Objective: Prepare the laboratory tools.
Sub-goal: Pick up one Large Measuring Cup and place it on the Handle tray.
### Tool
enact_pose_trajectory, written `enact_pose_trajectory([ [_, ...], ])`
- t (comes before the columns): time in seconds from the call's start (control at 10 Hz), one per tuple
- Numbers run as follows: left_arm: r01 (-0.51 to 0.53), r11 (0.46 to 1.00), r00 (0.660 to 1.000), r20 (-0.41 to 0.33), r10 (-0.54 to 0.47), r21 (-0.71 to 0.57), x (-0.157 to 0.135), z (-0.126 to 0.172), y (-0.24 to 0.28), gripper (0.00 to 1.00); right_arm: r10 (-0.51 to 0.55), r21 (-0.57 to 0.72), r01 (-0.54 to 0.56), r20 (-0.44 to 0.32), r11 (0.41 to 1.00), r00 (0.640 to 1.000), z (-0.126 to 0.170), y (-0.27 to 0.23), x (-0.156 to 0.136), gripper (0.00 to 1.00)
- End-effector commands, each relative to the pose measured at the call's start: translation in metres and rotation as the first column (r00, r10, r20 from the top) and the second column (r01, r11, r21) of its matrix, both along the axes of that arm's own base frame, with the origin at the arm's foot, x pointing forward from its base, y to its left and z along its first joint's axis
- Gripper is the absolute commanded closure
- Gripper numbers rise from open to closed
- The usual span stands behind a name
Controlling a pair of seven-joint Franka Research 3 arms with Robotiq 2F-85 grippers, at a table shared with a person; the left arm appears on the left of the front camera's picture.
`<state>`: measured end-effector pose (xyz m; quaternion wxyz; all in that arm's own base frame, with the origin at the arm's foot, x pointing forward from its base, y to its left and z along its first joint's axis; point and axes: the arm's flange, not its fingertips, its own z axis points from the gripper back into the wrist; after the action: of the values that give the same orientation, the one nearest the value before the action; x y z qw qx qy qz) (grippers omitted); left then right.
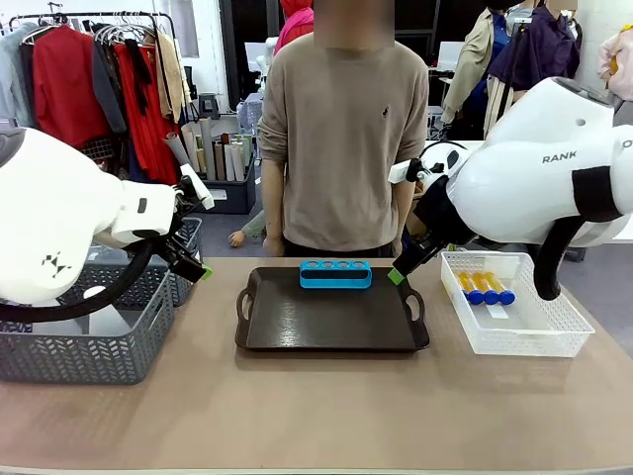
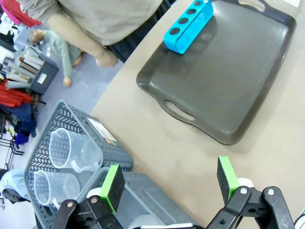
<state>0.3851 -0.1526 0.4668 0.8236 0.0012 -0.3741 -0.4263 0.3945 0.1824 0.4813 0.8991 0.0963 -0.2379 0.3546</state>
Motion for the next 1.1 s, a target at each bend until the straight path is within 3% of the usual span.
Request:
enact_pose_trajectory([
  [0.0, 0.044, 0.999, 0.998, -0.046, -0.042, 0.027, -0.002, 0.013, 0.001, 0.0, 0.002, 0.0, -0.002, 0.0, 1.0, 1.0, 0.0, 0.001, 0.0, 0.0],
  [0.1, 0.097, 0.995, 0.986, -0.136, -0.093, 0.028, -0.002, 0.029, 0.002, 0.0, 0.015, 0.046, -0.013, -0.026, 0.999, 1.0, 0.012, 0.001, 0.004, 0.0],
  [0.3, 0.133, 0.99, 0.972, -0.189, -0.141, -0.056, 0.001, 0.057, 0.008, 0.0, 0.043, 0.118, -0.036, -0.057, 0.992, 0.997, 0.035, 0.001, 0.01, 0.0],
  [0.6, 0.173, 0.964, 0.97, -0.131, -0.202, -0.204, 0.0, 0.099, 0.023, 0.0, 0.07, 0.251, -0.051, -0.068, 0.967, 0.995, 0.087, -0.013, 0.02, 0.0],
  [1.0, 0.189, 0.937, 0.975, -0.056, -0.215, -0.294, 0.01, 0.157, 0.071, 0.0, 0.11, 0.313, -0.087, -0.055, 0.946, 0.992, 0.142, -0.058, 0.048, 0.0],
])
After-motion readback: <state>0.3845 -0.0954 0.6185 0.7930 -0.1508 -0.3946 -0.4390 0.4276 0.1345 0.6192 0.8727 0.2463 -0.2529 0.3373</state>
